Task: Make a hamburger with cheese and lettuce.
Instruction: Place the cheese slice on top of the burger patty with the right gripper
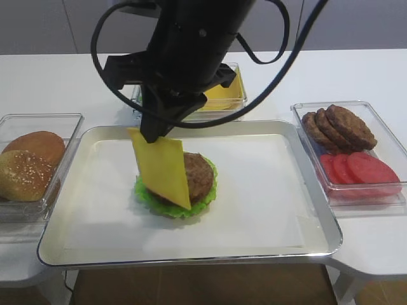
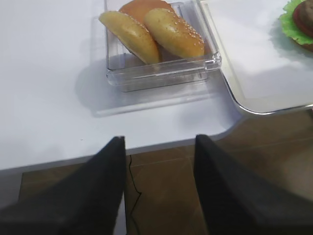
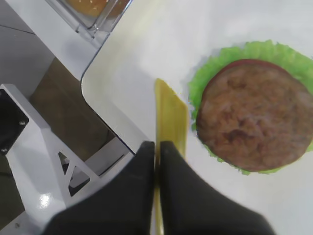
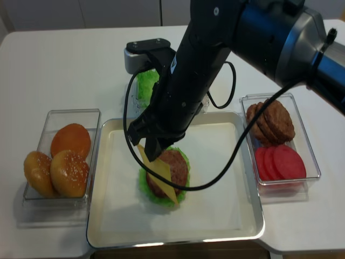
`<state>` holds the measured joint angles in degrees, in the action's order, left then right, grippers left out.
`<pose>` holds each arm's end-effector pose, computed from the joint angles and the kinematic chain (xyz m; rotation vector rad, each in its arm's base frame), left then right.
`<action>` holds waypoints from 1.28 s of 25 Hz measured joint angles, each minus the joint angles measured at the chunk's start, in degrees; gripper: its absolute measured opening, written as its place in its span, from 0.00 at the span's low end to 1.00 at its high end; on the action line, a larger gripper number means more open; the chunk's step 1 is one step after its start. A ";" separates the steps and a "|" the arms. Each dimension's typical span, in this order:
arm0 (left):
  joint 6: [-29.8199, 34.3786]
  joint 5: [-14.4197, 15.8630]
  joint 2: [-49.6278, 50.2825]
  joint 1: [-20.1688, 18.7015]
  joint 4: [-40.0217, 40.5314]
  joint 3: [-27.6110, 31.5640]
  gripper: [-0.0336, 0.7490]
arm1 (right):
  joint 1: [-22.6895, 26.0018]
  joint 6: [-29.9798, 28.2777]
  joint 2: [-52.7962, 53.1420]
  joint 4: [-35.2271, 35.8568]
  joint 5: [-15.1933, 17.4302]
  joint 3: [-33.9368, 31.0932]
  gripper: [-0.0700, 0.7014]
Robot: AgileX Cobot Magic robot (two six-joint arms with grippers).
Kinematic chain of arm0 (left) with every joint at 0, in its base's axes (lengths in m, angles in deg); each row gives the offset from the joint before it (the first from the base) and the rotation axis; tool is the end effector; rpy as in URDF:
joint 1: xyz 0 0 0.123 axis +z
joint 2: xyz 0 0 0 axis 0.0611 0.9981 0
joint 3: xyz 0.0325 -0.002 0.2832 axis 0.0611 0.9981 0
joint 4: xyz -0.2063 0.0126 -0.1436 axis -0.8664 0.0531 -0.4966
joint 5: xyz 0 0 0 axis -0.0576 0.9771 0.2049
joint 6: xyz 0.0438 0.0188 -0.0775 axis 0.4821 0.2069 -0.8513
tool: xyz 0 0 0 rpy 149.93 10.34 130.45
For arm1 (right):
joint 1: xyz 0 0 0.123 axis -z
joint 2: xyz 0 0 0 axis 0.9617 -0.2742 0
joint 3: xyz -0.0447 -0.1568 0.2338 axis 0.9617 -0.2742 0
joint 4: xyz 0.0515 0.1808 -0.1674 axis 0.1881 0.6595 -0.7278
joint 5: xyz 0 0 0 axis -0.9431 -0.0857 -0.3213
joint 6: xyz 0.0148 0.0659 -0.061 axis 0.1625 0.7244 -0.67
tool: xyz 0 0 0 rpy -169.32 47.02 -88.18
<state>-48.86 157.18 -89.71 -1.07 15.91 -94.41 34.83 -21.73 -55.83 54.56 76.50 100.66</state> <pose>-0.0117 0.0042 0.2639 0.0464 2.1666 -0.0165 0.2696 0.2703 0.3250 -0.9968 2.7199 0.7753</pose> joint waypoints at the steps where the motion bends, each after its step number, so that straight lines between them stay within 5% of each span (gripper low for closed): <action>1: 0.00 0.00 0.00 0.00 0.00 0.00 0.48 | 0.00 0.00 -0.08 0.00 0.00 0.00 0.14; 32: 0.00 0.00 0.00 0.00 0.00 0.00 0.48 | 2.55 -2.98 -2.83 -0.04 -1.65 -0.11 0.14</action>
<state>-48.86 157.18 -89.71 -1.07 15.91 -94.41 37.38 -24.71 -58.66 54.53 74.85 100.55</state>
